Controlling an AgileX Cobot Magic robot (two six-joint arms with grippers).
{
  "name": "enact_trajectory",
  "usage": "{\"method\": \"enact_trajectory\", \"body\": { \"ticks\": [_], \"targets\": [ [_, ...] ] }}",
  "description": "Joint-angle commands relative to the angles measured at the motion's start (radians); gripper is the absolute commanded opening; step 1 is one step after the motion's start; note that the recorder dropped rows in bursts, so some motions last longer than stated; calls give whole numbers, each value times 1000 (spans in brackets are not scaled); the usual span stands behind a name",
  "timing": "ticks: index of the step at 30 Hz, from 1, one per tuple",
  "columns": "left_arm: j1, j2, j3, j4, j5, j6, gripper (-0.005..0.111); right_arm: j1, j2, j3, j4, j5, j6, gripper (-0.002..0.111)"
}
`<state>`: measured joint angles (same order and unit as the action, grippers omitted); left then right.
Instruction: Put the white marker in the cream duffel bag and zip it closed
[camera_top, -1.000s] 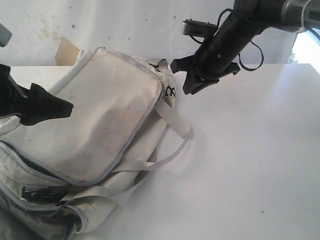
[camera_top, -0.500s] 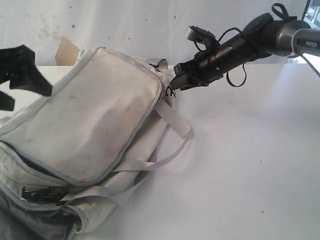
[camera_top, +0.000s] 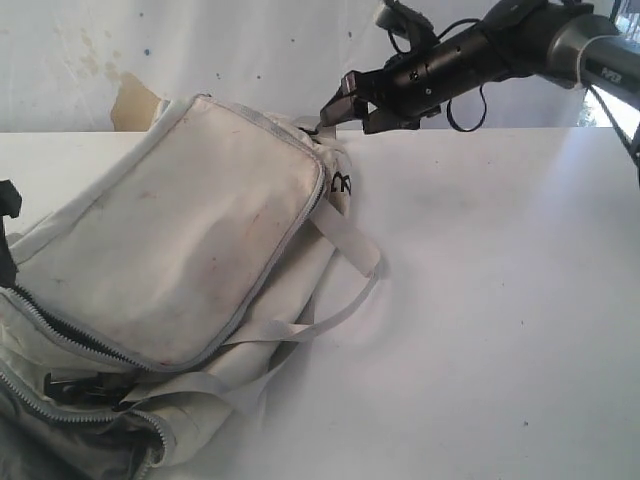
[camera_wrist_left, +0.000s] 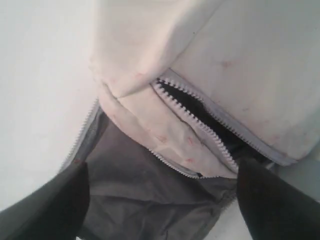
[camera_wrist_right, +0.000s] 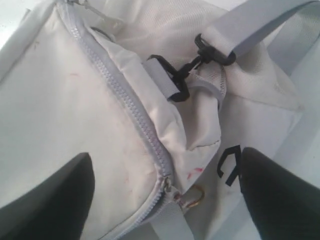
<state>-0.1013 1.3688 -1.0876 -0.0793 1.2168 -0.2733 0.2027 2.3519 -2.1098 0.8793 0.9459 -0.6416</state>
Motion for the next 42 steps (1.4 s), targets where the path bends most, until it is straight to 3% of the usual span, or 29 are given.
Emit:
{"method": "enact_trajectory", "body": {
  "ticks": [1,7,12,16,21,24,27,30,35,42],
  "targets": [
    [-3,7,56,-86,-25,8,100,20,40,-13,-1,-28,-85,74],
    [-3,27,147,-99,-125,8,100,44,84,-13,6,-101,-166,73],
    [-3,40,178,-134,-238,8,100,50,107,-13,73,-115,-219,57],
    [-3,72,200,-168,-324,3,100,55,107,-13,71,-156,-229,55],
    [-3,124,204,-216,-359,-2,99,55,116,-13,73,-154,-229,55],
    [-3,144,204,-247,-374,-2,98,55,130,-13,73,-126,-227,47],
    [-3,156,204,-255,-381,-2,86,55,132,-13,73,-108,-208,26],
    [-3,158,204,-253,-402,-2,55,55,130,-13,73,-91,-208,0],
    [-1,158,198,-243,-448,59,0,55,117,-13,17,-51,-105,0],
    [-1,158,87,-212,-435,74,0,45,54,-13,-311,15,155,0]
  ]
}}
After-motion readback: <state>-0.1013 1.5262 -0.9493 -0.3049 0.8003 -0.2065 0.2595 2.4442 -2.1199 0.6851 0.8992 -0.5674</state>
